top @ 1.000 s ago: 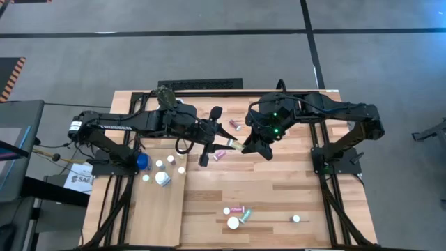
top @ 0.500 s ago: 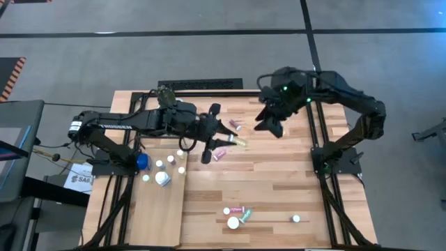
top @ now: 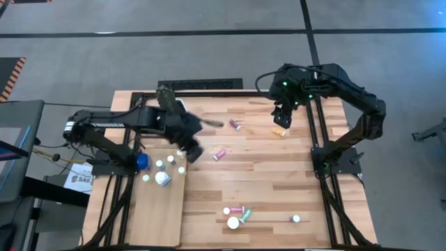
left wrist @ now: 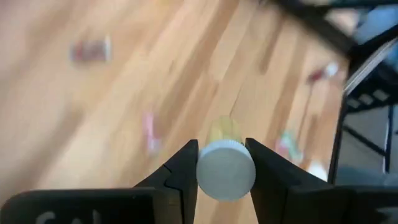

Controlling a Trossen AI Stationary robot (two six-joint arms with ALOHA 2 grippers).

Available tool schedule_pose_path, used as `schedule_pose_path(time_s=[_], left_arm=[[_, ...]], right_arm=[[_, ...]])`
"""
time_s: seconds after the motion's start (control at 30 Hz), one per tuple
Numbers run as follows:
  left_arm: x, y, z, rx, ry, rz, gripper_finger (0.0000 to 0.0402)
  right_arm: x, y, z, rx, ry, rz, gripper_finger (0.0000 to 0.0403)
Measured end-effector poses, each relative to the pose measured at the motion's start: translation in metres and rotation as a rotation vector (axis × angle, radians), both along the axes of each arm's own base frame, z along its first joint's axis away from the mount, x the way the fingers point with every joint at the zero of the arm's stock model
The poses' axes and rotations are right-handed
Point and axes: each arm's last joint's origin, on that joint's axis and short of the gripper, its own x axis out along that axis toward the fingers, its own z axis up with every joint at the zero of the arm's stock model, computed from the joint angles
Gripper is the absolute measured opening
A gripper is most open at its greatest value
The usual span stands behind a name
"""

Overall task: Pick and place medicine bottles onto shelf by color
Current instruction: Put the yellow pill bottle on the shelf

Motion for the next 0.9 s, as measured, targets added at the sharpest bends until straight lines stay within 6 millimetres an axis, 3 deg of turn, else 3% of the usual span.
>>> schedule_pose_path(time_s=[0.27, 0.43, 0.57, 0.7, 0.9], left_arm=[[-0.057, -0.035, -0.004, -0.098, 0.366, 0.128, 0.0094], [-0.101, -0.056, 0.003, -0.163, 0.421, 0.283, 0.0094], [-0.128, -0.074, -0.003, -0.257, 0.425, 0.405, 0.0094], [-0.147, -0.092, -0.02, -0.322, 0.495, 0.498, 0.0094], [-0.159, -0.114, -0.044, -0.36, 0.579, 0.56, 0.0094]], right_arm=[[-0.005, -0.005, 0.001, -0.088, 0.031, 0.024, 0.0221], [-0.012, -0.012, -0.009, -0.088, 0.047, -0.007, 0.022], [-0.021, -0.017, -0.026, -0.078, 0.059, -0.051, 0.022], [-0.03, -0.02, -0.044, -0.06, 0.057, -0.108, 0.022], [-0.041, -0.021, -0.057, -0.039, 0.043, -0.171, 0.022]])
